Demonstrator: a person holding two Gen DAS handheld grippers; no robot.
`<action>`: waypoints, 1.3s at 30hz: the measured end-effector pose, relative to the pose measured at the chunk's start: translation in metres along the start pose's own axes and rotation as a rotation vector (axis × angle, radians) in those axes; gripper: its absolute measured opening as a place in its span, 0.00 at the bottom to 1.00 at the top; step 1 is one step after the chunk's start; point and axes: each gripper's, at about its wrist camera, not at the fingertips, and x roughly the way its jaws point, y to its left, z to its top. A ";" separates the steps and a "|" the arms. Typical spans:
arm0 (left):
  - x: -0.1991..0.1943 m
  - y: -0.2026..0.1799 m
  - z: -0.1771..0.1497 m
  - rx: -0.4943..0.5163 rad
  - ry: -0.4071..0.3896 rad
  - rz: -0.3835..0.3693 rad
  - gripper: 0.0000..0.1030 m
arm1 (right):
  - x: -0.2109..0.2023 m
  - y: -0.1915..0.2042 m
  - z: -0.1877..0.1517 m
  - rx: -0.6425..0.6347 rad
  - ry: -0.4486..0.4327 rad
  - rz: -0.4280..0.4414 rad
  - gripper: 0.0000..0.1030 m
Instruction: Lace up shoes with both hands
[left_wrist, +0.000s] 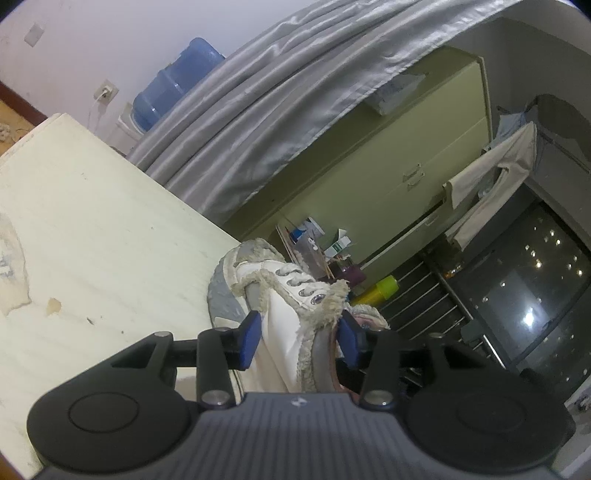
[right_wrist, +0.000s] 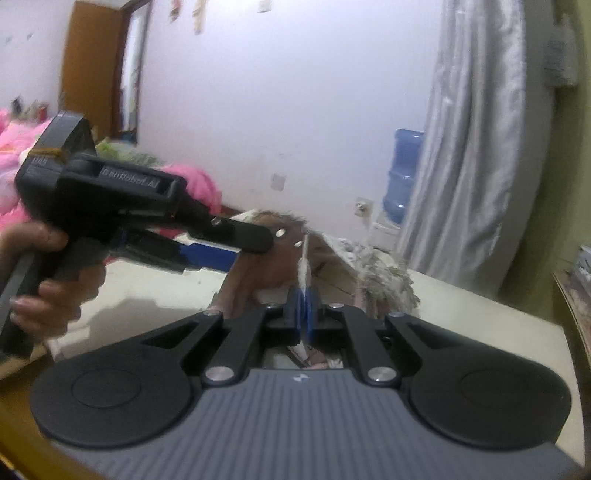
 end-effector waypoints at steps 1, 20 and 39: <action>0.000 0.000 0.000 -0.001 0.000 0.000 0.44 | 0.001 0.000 0.002 -0.004 0.015 0.003 0.02; -0.002 0.002 -0.002 0.011 -0.005 0.004 0.45 | 0.011 -0.003 0.009 -0.010 0.060 0.002 0.02; -0.002 0.008 -0.002 0.009 -0.004 -0.009 0.49 | 0.016 -0.009 0.007 -0.066 0.037 0.063 0.03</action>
